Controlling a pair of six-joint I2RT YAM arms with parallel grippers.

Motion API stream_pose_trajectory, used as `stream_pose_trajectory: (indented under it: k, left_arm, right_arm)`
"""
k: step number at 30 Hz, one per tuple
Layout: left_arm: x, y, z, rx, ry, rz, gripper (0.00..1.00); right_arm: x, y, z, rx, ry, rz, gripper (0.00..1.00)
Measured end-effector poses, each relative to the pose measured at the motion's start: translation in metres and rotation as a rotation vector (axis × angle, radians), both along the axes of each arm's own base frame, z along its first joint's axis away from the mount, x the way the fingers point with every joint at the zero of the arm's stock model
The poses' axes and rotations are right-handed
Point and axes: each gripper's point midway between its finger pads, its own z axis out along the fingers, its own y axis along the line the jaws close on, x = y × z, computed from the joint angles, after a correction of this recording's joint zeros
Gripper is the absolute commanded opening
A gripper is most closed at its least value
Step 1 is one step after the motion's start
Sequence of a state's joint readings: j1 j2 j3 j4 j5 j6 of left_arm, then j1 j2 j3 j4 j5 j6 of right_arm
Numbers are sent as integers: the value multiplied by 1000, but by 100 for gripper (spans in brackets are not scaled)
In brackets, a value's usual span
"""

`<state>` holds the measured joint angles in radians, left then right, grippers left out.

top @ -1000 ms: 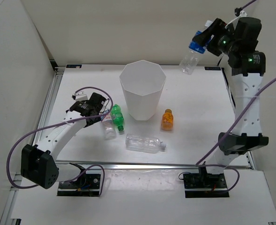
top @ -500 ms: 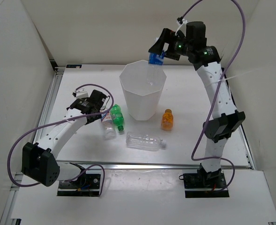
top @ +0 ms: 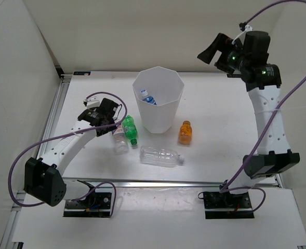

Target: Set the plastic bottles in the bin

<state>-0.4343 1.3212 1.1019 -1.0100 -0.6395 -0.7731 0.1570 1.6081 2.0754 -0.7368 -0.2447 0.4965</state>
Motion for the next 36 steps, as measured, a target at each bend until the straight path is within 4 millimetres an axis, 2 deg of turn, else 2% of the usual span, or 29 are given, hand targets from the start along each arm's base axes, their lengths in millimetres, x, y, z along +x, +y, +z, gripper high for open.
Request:
stream_pose_trajectory:
  k: [1, 3, 6, 8, 9, 10, 12, 14, 18, 25, 29, 32, 33, 35, 36]
  left_arm:
    - [1, -3, -1, -17, -4, -5, 100]
    - [4, -8, -3, -43, -9, -12, 100]
    - [4, -10, -5, -52, -9, -14, 100]
    - [5, -11, -6, -53, -8, -14, 100]
    - [5, -11, -6, -53, -8, -12, 100]
    - [5, -11, -7, -54, -7, -11, 100]
    - [5, -11, -8, -56, -5, -9, 100]
    - [5, -12, -8, -59, -2, -10, 100]
    - [4, -13, -9, -71, 0, -1, 100]
    - [-5, -11, -8, -90, -4, 13, 100]
    - [-11, -9, -6, -90, 3, 24, 100]
    - [-17, -6, -8, -89, 14, 34, 100]
    - [-20, -5, -9, -87, 20, 37, 100]
    - [-24, -3, -9, -89, 18, 41, 100]
    - [-25, -2, -8, -92, 14, 44, 100]
  right_arm:
    - [-2, -3, -8, -3, 18, -9, 100]
    - [-9, -4, -39, -7, 100, -16, 100]
    - [-15, -8, -107, -18, 279, -34, 100]
    - [-23, -17, -162, -29, 435, -63, 100]
    - [-27, -20, -184, -34, 494, -72, 100]
    - [-36, -26, -215, -42, 582, -85, 100]
    - [-53, -33, -255, -49, 709, -100, 100]
    - [-65, -33, -283, -44, 801, -93, 100]
    - [-70, -22, -309, -27, 884, -39, 100]
    - [-76, 10, -343, -51, 951, 81, 100]
    - [-77, 17, -371, -63, 1007, 108, 100]
    - [-79, 20, -390, -72, 1044, 128, 83]
    - [-80, 22, -394, -63, 1059, 134, 69]
    - [-84, 23, -402, -55, 1087, 139, 61]
    - [-88, 24, -403, -47, 1100, 144, 53]
